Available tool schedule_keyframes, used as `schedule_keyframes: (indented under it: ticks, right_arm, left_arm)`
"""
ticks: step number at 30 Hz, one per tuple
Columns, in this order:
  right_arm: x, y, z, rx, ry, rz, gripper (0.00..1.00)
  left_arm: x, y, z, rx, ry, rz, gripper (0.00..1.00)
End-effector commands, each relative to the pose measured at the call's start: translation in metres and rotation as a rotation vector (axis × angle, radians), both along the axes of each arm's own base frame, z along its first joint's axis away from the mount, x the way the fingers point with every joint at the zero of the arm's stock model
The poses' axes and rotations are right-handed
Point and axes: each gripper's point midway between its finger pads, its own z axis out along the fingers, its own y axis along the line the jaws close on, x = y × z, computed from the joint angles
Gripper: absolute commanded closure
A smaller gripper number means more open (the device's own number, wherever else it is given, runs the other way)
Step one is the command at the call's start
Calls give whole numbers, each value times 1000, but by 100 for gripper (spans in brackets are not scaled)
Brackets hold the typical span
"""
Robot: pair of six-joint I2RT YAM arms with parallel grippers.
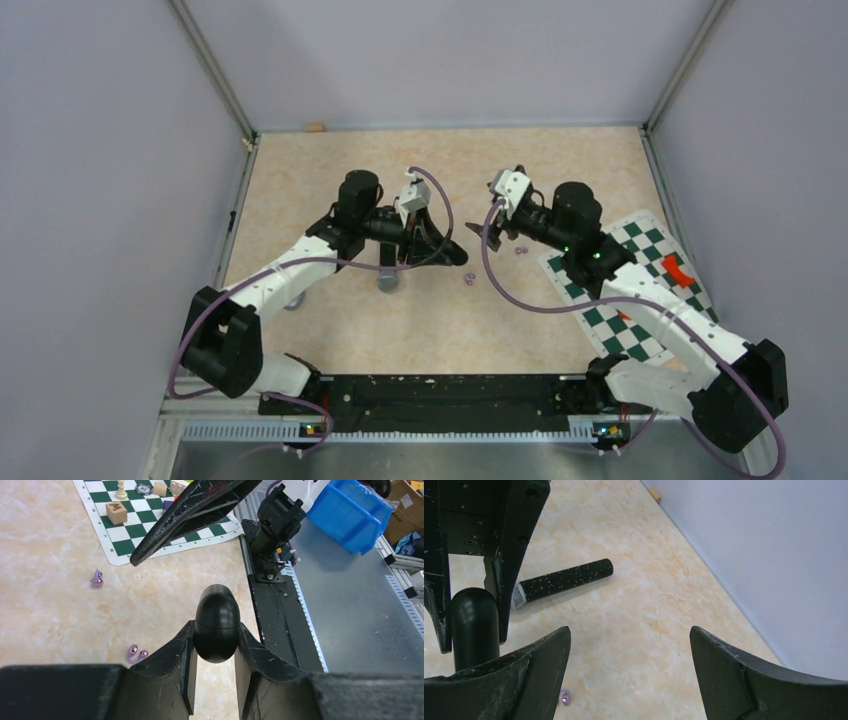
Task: Insert the wireless bluetooth earbuds into the charging case
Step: Open the charging case with the earbuds to the charging case.
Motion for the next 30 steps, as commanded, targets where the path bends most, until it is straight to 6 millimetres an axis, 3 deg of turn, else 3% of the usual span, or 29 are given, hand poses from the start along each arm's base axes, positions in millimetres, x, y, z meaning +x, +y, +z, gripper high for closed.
schedule_keyframes:
  ticks: [1, 5, 7, 9, 12, 17, 24, 30]
  right_arm:
    - [-7, -6, 31, 57, -63, 20, 12]
    - [-64, 16, 9, 7, 55, 350, 11]
    - [-79, 22, 4, 17, 110, 434, 11]
    - [-76, 26, 0, 23, 142, 433, 11]
    - [-55, 27, -12, 2, 135, 340, 11]
    - [-42, 26, -13, 5, 124, 269, 12]
    - [-19, 6, 21, 41, -22, 102, 11]
    - [-12, -5, 33, 58, -58, 46, 11]
  left_arm:
    - [-2, -3, 17, -52, -36, -35, 100]
    - [0, -4, 17, -52, -5, -31, 100]
    - [0, -4, 16, -51, -3, -29, 100]
    - [1, -4, 17, -53, -10, -25, 100]
    - [0, -4, 16, -53, -10, -27, 100]
    - [-1, -4, 17, -55, -17, -30, 100]
    - [-2, -3, 16, -55, -23, -31, 100]
    - [-1, -3, 16, -55, -26, -31, 100]
